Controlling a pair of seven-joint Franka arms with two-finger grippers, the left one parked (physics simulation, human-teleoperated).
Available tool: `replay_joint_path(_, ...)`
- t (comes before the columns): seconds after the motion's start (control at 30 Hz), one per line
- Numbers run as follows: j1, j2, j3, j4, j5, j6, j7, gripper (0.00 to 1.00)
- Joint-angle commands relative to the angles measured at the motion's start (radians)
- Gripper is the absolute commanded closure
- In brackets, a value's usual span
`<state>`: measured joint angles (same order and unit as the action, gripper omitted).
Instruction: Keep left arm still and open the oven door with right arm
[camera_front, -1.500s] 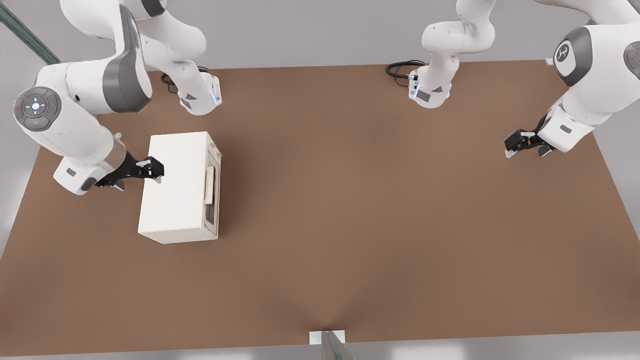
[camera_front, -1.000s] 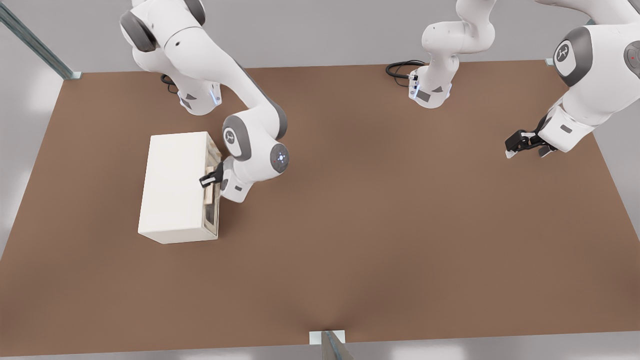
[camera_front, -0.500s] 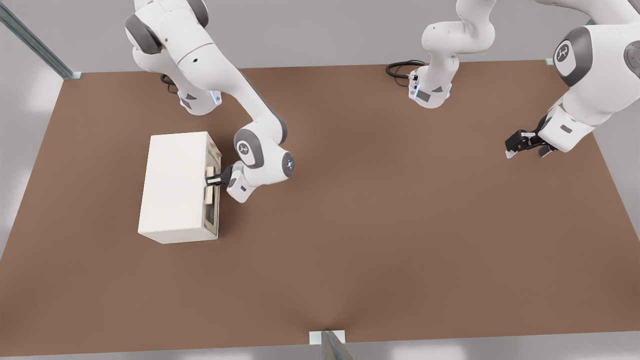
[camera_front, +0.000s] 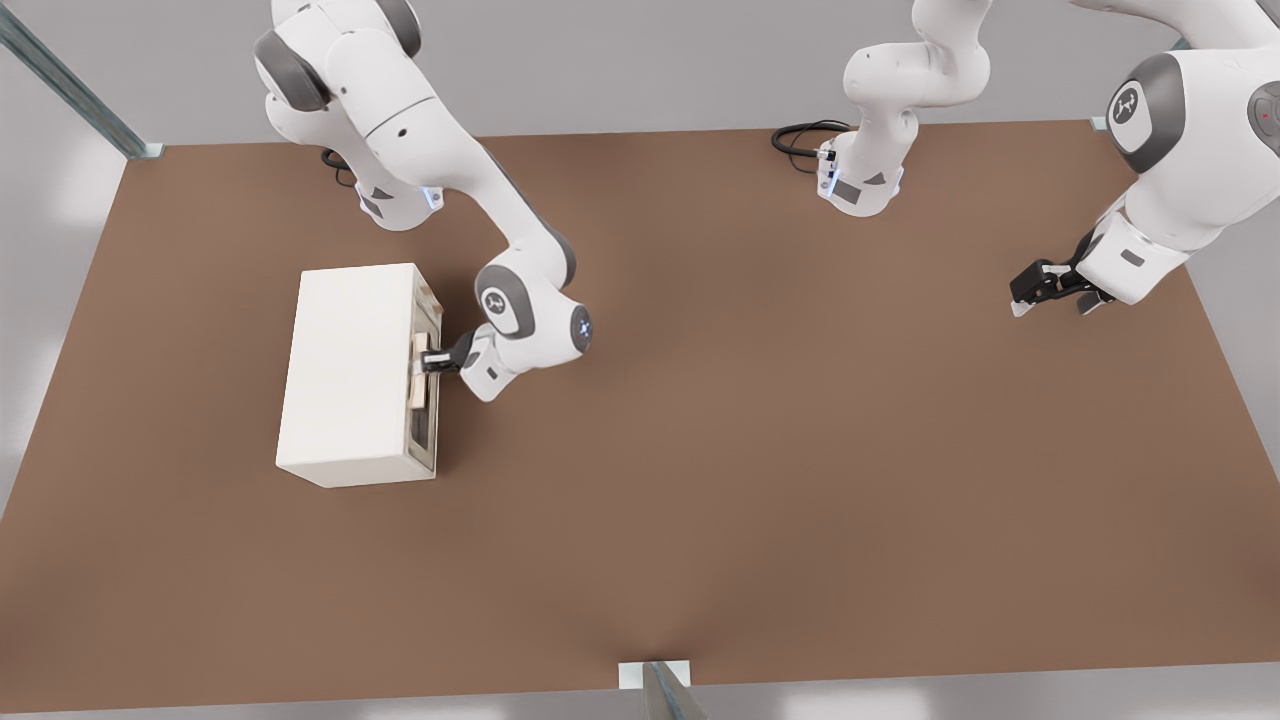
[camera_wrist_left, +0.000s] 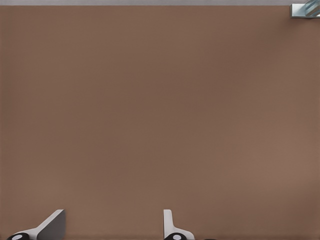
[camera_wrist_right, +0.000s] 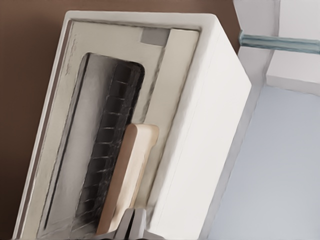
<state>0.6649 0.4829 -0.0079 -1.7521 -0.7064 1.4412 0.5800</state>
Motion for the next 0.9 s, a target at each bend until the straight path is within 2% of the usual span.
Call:
replay_joint_path(0.0,0.007,-0.001,0.0,0.0,0.001,0.008,0.167,1.0)
replay_joint_path(0.23,0.007,-0.003,0.0,0.0,-0.033,0.002,0.109,1.0)
replay_joint_path(0.33,0.007,-0.003,0.0,0.0,-0.093,0.004,0.083,1.0)
replay_joint_path(0.87,0.002,0.023,-0.003,-0.026,-0.082,0.01,0.112,1.0)
